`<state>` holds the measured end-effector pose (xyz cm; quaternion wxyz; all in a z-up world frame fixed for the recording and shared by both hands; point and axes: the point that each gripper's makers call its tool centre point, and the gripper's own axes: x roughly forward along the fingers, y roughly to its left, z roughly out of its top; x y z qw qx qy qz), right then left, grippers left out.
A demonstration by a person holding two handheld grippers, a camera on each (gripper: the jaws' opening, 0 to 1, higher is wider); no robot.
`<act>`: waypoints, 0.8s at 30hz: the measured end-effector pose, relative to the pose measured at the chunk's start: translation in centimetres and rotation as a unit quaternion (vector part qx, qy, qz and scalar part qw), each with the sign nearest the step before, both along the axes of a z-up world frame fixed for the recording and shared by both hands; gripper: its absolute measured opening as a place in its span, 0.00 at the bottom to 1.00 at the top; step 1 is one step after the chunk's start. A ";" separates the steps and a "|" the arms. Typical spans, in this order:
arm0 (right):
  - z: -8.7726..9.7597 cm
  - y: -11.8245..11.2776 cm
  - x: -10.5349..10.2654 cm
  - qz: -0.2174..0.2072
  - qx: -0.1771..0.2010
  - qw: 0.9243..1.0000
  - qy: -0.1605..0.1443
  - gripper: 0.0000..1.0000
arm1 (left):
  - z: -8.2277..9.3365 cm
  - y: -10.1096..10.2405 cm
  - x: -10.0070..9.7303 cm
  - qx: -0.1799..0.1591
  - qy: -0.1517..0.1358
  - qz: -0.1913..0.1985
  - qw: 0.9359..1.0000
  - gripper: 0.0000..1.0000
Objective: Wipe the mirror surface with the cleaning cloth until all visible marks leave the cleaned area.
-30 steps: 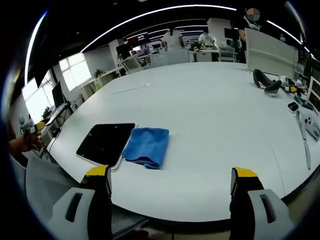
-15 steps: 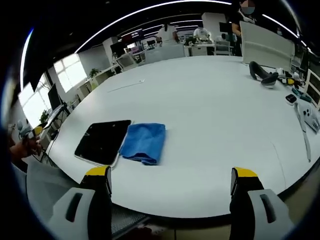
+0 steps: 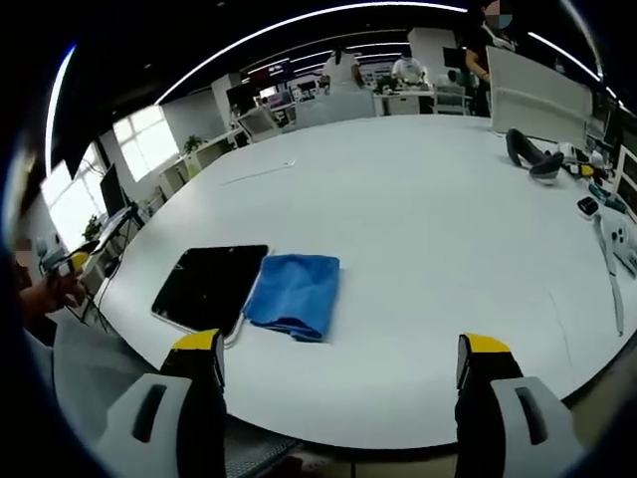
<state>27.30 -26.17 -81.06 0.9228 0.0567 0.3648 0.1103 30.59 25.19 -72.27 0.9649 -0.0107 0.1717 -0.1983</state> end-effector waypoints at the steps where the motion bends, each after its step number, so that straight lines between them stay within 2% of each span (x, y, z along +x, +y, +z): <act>1: 0.0 0.1 0.2 0.001 -0.001 1.000 0.001 0.95 | -0.1 -0.1 0.0 -0.001 0.002 -0.002 1.000 0.99; 3: 0.2 0.3 0.5 0.000 0.002 1.000 0.006 0.95 | -0.5 -0.1 0.0 -0.002 0.008 0.000 1.000 0.99; 6: 1.4 0.8 1.5 0.000 -0.006 1.000 -0.008 0.94 | -0.8 -0.7 -0.3 -0.007 0.010 -0.002 1.000 0.99; 10: 2.4 2.3 3.5 0.016 -0.008 1.000 -0.019 0.91 | -1.5 -1.5 -0.9 0.006 0.010 -0.003 1.000 0.99; 16: 2.3 4.4 6.2 0.041 -0.015 0.999 -0.023 0.86 | -1.8 -2.2 -0.9 0.006 0.011 -0.007 1.000 0.99; 19: 1.3 5.6 7.1 0.057 -0.017 0.998 -0.021 0.74 | -1.7 -2.4 -0.9 0.007 0.011 -0.005 1.000 0.99; 24: -1.8 6.9 7.9 0.054 -0.007 0.999 0.006 0.66 | -2.2 -3.1 -1.0 0.010 0.014 -0.002 1.000 0.99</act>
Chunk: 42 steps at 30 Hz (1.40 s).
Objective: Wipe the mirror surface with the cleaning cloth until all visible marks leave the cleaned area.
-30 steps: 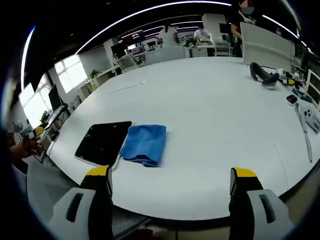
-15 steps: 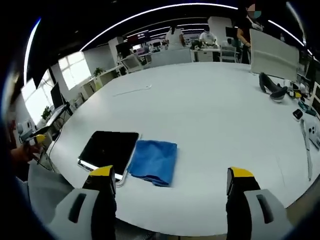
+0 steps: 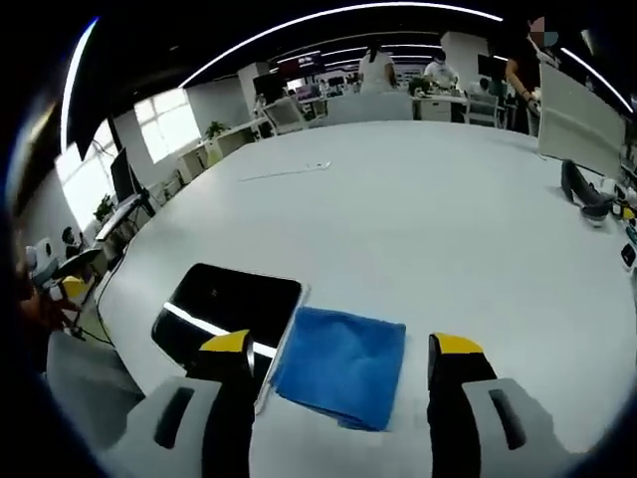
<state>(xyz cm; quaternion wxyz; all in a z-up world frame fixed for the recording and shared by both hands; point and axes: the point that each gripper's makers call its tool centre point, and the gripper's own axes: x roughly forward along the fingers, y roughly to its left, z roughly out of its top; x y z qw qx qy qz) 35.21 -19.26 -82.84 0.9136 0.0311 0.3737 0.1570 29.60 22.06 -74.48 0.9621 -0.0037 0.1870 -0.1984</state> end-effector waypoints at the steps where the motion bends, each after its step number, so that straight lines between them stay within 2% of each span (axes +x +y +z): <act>1: -0.8 0.2 -0.1 0.001 -0.007 1.000 0.012 0.62 | -0.2 -0.3 -0.2 0.001 0.003 0.000 1.000 0.99; 5: -2.4 0.2 0.0 -0.009 -0.028 0.999 0.027 0.50 | -0.6 -1.3 -0.7 0.005 0.007 -0.012 1.000 0.99; 7: -3.1 -0.2 0.1 -0.026 -0.036 0.998 0.039 0.40 | -0.9 -1.5 -0.9 0.005 0.011 -0.014 1.000 0.99; 10: -3.4 -0.2 0.2 -0.036 -0.033 0.998 0.042 0.27 | -1.5 -1.7 -1.3 0.006 0.019 -0.019 1.000 0.99; 12: -4.1 0.1 -0.3 -0.030 -0.040 0.997 0.062 0.22 | -1.6 -1.8 -1.4 0.008 0.021 -0.022 0.999 0.99; 17: -4.5 -0.3 0.2 -0.043 -0.062 0.995 0.059 0.17 | -1.8 -1.5 -1.1 -0.009 0.023 -0.011 1.000 0.99; 19: -4.5 -0.9 0.4 -0.067 -0.081 0.992 0.063 0.12 | -2.3 -1.7 -1.3 0.003 0.034 -0.022 0.999 0.99; 21: -4.6 -0.6 0.4 -0.067 -0.081 0.992 0.065 0.12 | -2.2 -1.8 -1.2 0.001 0.031 -0.024 0.999 0.99; 23: -4.7 -0.8 0.4 -0.065 -0.097 0.991 0.063 0.11 | -2.3 -1.8 -1.2 0.003 0.031 -0.024 0.999 0.99; 26: -4.7 -1.2 0.3 -0.065 -0.111 0.990 0.065 0.02 | -2.7 -2.2 -1.4 0.002 0.033 -0.032 0.999 0.99; 29: -4.6 -1.3 0.3 -0.081 -0.095 0.989 0.080 0.01 | -2.7 -2.4 -1.5 0.002 0.034 -0.035 0.999 0.99; 35: -4.9 -1.6 0.4 -0.099 -0.059 0.989 0.088 0.00 | -2.1 -3.3 -1.2 0.000 0.025 -0.038 0.999 0.99; 38: -4.8 -1.3 0.3 -0.081 -0.070 0.990 0.089 0.00 | -2.0 -3.9 -1.1 -0.002 0.025 -0.044 0.999 0.99; 39: -4.8 -1.4 0.4 -0.095 -0.057 0.989 0.100 0.00 | -2.1 -4.0 -1.1 0.003 0.027 -0.048 0.998 0.99; 42: -4.8 -1.6 0.5 -0.094 -0.046 0.989 0.105 0.00 | -2.1 -4.2 -1.3 0.008 0.028 -0.055 0.998 0.99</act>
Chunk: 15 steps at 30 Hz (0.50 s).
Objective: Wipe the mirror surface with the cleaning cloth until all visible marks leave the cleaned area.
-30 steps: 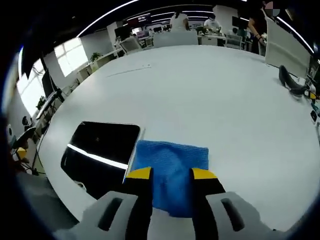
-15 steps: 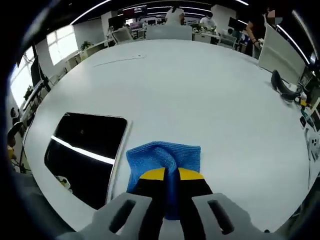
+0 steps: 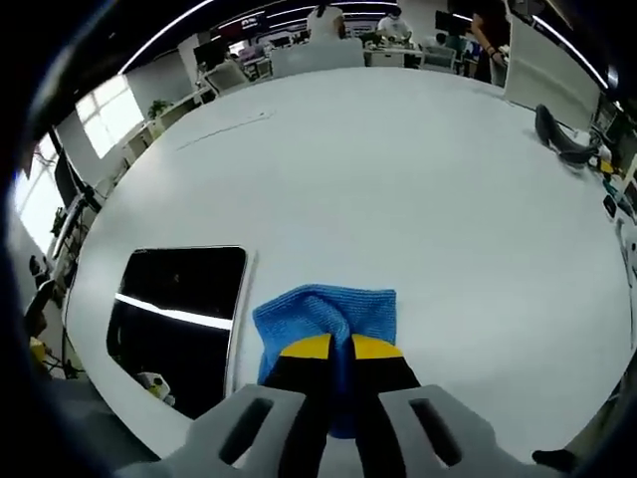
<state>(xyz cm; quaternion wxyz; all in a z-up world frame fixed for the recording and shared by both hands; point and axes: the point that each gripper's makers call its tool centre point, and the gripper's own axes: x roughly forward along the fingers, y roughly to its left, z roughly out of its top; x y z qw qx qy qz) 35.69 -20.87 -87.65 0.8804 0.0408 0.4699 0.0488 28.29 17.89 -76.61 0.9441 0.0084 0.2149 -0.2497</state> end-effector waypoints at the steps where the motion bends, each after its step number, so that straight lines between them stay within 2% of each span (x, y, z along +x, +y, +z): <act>1: 0.0 0.0 0.0 -0.002 0.004 1.000 0.001 0.00 | 0.0 0.2 0.0 -0.001 0.000 0.002 1.000 0.99; 3: 0.1 0.2 -0.2 0.005 0.000 1.000 0.002 0.00 | 0.0 0.4 0.0 -0.002 0.001 0.005 1.000 0.99; 4: 0.2 0.4 -0.3 0.024 -0.006 1.000 -0.003 0.00 | 0.0 0.5 0.0 -0.002 0.002 0.005 1.000 0.99; 5: 0.2 0.4 -0.2 0.068 -0.028 0.997 -0.014 0.00 | 0.0 0.4 -0.1 -0.001 0.004 0.004 1.000 0.99; 6: 0.0 0.4 -0.3 0.034 -0.006 0.999 -0.001 0.00 | -0.2 0.4 -0.2 0.005 0.009 -0.001 1.000 0.99; 8: -0.1 0.2 -0.1 0.011 0.010 1.000 0.002 0.00 | -0.4 0.2 -0.2 0.008 0.011 -0.004 1.000 0.99; 11: 0.0 0.3 -0.1 0.013 0.007 1.000 -0.002 0.00 | -0.6 -0.2 -0.2 0.014 0.018 -0.002 1.000 0.99; 13: 0.0 0.4 -0.2 0.015 -0.001 1.000 -0.002 0.00 | -1.1 0.7 -0.1 0.057 0.020 0.018 0.998 0.99; 14: 0.0 0.4 -0.2 0.014 -0.003 1.000 -0.003 0.00 | -1.2 0.7 -0.1 0.061 0.017 0.019 0.998 0.99; 15: -0.1 0.3 -0.2 0.018 -0.007 1.000 -0.004 0.00 | -1.1 0.1 -0.2 0.048 0.015 0.014 0.999 0.99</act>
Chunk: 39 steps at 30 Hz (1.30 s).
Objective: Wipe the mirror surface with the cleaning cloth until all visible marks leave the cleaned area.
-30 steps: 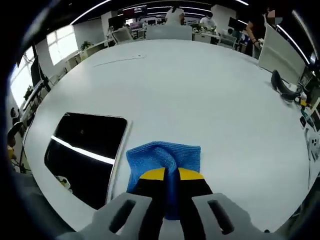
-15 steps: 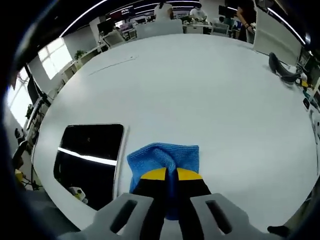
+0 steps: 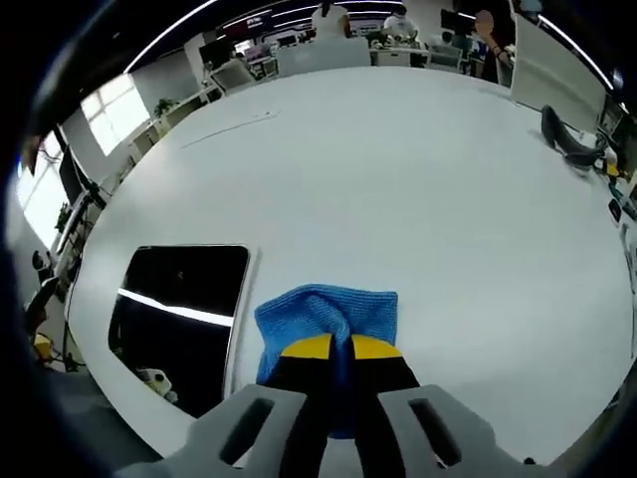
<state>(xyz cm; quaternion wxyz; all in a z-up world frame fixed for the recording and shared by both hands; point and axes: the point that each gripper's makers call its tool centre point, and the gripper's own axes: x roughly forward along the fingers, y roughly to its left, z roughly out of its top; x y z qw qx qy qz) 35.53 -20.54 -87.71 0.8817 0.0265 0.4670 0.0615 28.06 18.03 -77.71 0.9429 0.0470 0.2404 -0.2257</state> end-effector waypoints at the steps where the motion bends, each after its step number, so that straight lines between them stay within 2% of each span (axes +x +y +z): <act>1: 0.0 -0.1 0.1 0.000 0.000 1.000 0.000 0.00 | -0.1 -0.4 -0.1 -0.008 0.003 -0.006 1.000 0.99; 2: 0.0 -0.2 0.1 -0.003 0.006 1.000 0.004 0.00 | -0.7 -0.7 -0.5 -0.014 0.018 -0.013 1.000 0.99; 5: 0.3 -0.1 0.2 -0.004 0.008 1.000 0.013 0.00 | -1.1 -0.9 -0.7 -0.012 0.021 -0.015 1.000 0.99; 7: 1.3 -0.3 0.9 0.017 -0.025 0.999 -0.012 0.00 | -1.2 -1.1 -1.0 -0.011 0.019 -0.014 1.000 0.99; 8: 1.8 0.0 1.2 0.024 -0.027 0.999 -0.020 0.00 | -1.1 -1.0 -1.0 -0.010 0.017 -0.013 1.000 0.99; 10: 2.8 0.7 1.7 0.025 -0.014 0.999 -0.022 0.00 | -0.8 -0.7 -0.9 -0.017 0.014 -0.007 1.000 0.99; 14: 5.6 1.4 3.9 0.010 0.009 0.998 -0.054 0.00 | -0.6 -0.6 -0.7 -0.027 0.012 0.002 1.000 0.99; 18: 7.6 3.4 5.4 0.010 0.065 0.996 -0.065 0.00 | -0.6 -0.8 -0.3 -0.038 0.008 0.008 0.999 0.99; 21: 8.4 4.2 6.0 0.011 0.067 0.995 -0.070 0.00 | -0.7 -0.9 -0.3 -0.036 0.008 0.012 0.999 0.99; 25: 8.3 5.1 6.6 0.010 0.074 0.995 -0.066 0.00 | -0.6 -0.8 -0.3 -0.020 -0.007 0.010 1.000 0.99; 31: 6.7 6.9 6.7 0.006 0.083 0.995 -0.047 0.00 | -1.5 -0.3 -0.3 -0.012 0.002 0.011 1.000 0.99; 33: 5.7 7.2 6.8 0.010 0.077 0.996 -0.039 0.00 | -1.8 -0.1 -0.3 -0.019 0.013 0.018 1.000 0.99; 37: 3.9 7.7 6.3 0.003 0.081 0.997 -0.014 0.00 | -1.9 0.1 -0.3 -0.020 0.012 0.021 1.000 0.99; 39: 3.4 7.9 6.0 0.002 0.080 0.997 -0.008 0.00 | -1.9 0.1 -0.3 -0.032 0.014 0.025 0.999 0.99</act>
